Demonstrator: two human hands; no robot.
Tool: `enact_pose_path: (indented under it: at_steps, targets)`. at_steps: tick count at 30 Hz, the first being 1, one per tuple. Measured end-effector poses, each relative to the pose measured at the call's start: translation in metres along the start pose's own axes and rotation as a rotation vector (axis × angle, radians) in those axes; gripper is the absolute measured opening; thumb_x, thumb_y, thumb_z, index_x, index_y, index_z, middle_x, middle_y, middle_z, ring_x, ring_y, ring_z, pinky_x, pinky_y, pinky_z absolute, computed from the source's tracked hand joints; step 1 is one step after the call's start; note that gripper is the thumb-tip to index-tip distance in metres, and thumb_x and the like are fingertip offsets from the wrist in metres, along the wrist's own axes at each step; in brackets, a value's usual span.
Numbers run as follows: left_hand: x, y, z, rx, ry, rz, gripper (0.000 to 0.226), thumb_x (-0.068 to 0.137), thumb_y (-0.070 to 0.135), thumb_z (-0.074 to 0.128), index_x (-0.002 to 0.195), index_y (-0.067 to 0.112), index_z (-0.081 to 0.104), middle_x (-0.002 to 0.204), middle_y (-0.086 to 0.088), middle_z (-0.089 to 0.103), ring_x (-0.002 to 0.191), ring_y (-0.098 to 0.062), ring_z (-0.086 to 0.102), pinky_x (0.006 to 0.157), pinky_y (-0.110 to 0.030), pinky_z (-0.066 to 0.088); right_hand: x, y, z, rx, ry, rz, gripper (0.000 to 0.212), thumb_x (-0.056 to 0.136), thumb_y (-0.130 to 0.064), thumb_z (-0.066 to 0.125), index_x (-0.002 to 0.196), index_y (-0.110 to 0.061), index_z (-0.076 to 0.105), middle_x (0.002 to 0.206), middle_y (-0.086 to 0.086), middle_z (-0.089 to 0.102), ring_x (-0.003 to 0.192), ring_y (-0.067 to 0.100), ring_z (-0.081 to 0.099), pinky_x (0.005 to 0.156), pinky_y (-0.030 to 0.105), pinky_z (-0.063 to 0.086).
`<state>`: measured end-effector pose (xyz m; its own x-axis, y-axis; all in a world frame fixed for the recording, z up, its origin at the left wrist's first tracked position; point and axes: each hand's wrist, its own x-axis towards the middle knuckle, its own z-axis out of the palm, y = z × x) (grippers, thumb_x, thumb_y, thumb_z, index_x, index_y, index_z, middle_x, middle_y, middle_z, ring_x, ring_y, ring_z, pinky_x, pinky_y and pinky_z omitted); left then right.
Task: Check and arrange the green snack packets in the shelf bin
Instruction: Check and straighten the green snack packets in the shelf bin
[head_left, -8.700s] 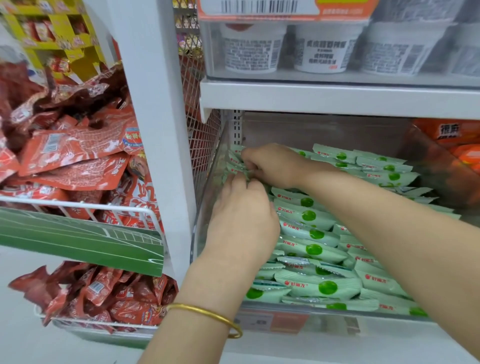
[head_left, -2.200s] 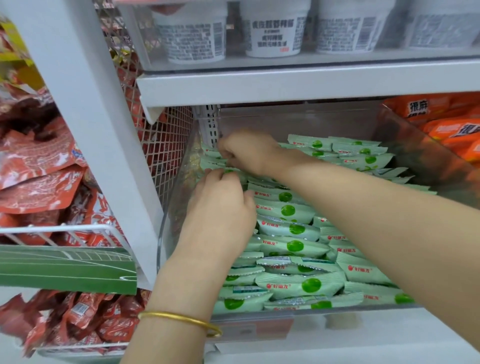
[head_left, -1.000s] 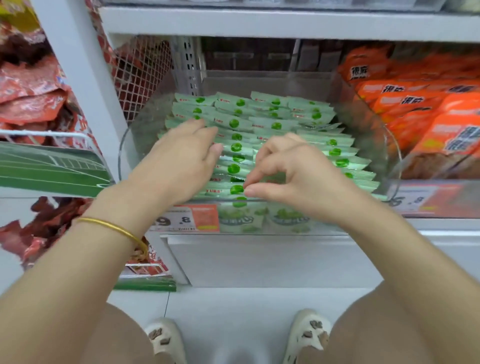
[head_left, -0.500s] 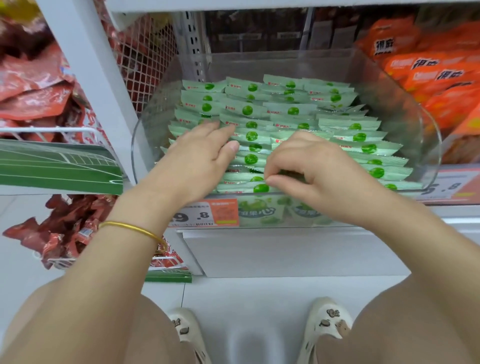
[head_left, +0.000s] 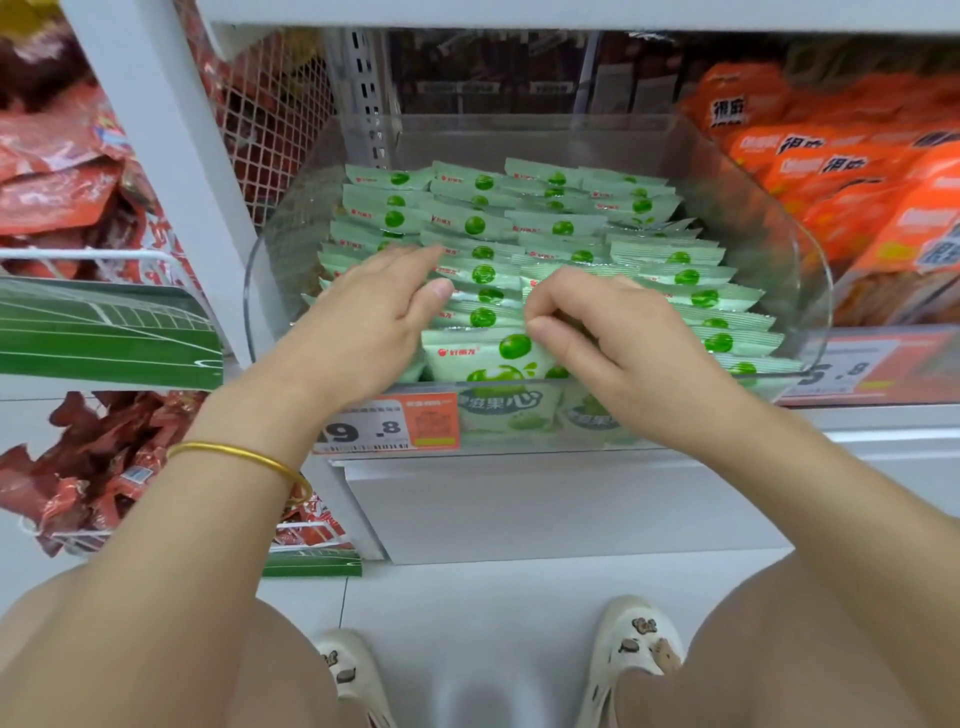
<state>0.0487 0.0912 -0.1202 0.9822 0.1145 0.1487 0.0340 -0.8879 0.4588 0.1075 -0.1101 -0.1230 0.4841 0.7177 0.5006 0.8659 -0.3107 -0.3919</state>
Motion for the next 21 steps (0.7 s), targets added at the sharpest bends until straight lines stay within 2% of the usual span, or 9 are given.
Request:
enact_pose_path:
  at_steps: [4, 9, 11, 13, 14, 16, 18, 20, 21]
  targets:
    - [0.002, -0.007, 0.004, 0.024, 0.001, 0.032, 0.050, 0.101, 0.033, 0.032, 0.147, 0.014, 0.030, 0.150, -0.009, 0.035, 0.140, -0.024, 0.029, 0.115, -0.043, 0.024, 0.000, -0.004, -0.003, 0.114, 0.074, 0.110, 0.006, 0.093, -0.023, 0.043, 0.088, -0.021, 0.046, 0.058, -0.013, 0.041, 0.059, 0.005, 0.043, 0.055, 0.015, 0.030]
    - [0.004, -0.011, 0.005, 0.009, 0.034, 0.054, 0.062, 0.088, 0.047, 0.024, 0.138, 0.016, 0.043, 0.139, -0.007, 0.047, 0.131, -0.024, 0.040, 0.108, -0.046, 0.033, 0.007, -0.010, -0.007, 0.168, 0.343, 0.156, 0.010, 0.096, -0.012, 0.045, 0.088, -0.017, 0.045, 0.064, -0.013, 0.041, 0.060, 0.001, 0.040, 0.056, 0.015, 0.031]
    - [0.001, -0.002, 0.002, -0.017, 0.176, 0.034, 0.053, 0.095, 0.040, 0.030, 0.139, 0.014, 0.044, 0.142, -0.007, 0.045, 0.133, -0.021, 0.038, 0.113, -0.036, 0.027, 0.013, -0.011, -0.012, 0.228, 0.434, 0.179, 0.010, 0.096, -0.010, 0.046, 0.088, -0.017, 0.047, 0.068, -0.013, 0.043, 0.063, 0.000, 0.040, 0.059, 0.015, 0.033]
    - [-0.006, 0.011, -0.004, -0.133, 0.350, 0.004, 0.039, 0.100, 0.026, 0.037, 0.136, 0.014, 0.048, 0.139, -0.002, 0.049, 0.128, -0.010, 0.040, 0.105, -0.018, 0.026, 0.021, -0.009, -0.018, 0.311, 0.515, 0.234, 0.014, 0.095, -0.010, 0.048, 0.085, -0.020, 0.049, 0.071, -0.014, 0.045, 0.065, -0.002, 0.042, 0.062, 0.014, 0.034]
    - [-0.009, 0.018, -0.007, -0.255, 0.388, 0.003, 0.036, 0.100, 0.026, 0.039, 0.133, 0.018, 0.051, 0.136, 0.002, 0.052, 0.124, -0.004, 0.043, 0.102, -0.016, 0.028, 0.025, -0.006, -0.020, 0.346, 0.542, 0.268, 0.017, 0.094, -0.012, 0.049, 0.082, -0.023, 0.049, 0.072, -0.015, 0.046, 0.066, -0.003, 0.043, 0.064, 0.015, 0.036]
    - [-0.014, 0.033, -0.013, -0.579, 0.343, 0.027, 0.035, 0.095, 0.036, 0.043, 0.128, 0.029, 0.052, 0.130, 0.009, 0.057, 0.118, 0.001, 0.051, 0.105, -0.024, 0.037, 0.030, 0.000, -0.023, 0.439, 0.561, 0.342, 0.019, 0.092, -0.017, 0.052, 0.078, -0.030, 0.051, 0.074, -0.014, 0.050, 0.070, -0.002, 0.046, 0.068, 0.021, 0.038]
    - [-0.016, 0.042, -0.014, -0.790, 0.241, 0.064, 0.041, 0.091, 0.044, 0.051, 0.131, 0.036, 0.045, 0.124, 0.012, 0.059, 0.108, 0.005, 0.058, 0.097, -0.023, 0.047, 0.033, 0.005, -0.022, 0.530, 0.553, 0.394, 0.014, 0.088, -0.022, 0.053, 0.077, -0.029, 0.055, 0.075, -0.010, 0.054, 0.072, 0.004, 0.049, 0.069, 0.026, 0.039]
    - [-0.016, 0.047, -0.011, -0.879, 0.130, 0.100, 0.061, 0.085, 0.036, 0.063, 0.138, 0.044, 0.033, 0.126, 0.008, 0.057, 0.104, 0.001, 0.062, 0.090, -0.021, 0.051, 0.035, 0.007, -0.021, 0.550, 0.536, 0.412, 0.014, 0.089, -0.021, 0.055, 0.076, -0.027, 0.056, 0.074, -0.009, 0.055, 0.072, 0.005, 0.050, 0.069, 0.027, 0.040]
    - [-0.015, 0.048, -0.008, -0.890, 0.093, 0.134, 0.071, 0.084, 0.029, 0.068, 0.138, 0.050, 0.028, 0.133, 0.004, 0.053, 0.109, -0.006, 0.062, 0.091, -0.027, 0.052, 0.036, 0.006, -0.019, 0.545, 0.526, 0.422, 0.016, 0.091, -0.018, 0.056, 0.077, -0.027, 0.056, 0.073, -0.010, 0.054, 0.070, 0.004, 0.049, 0.068, 0.026, 0.040]
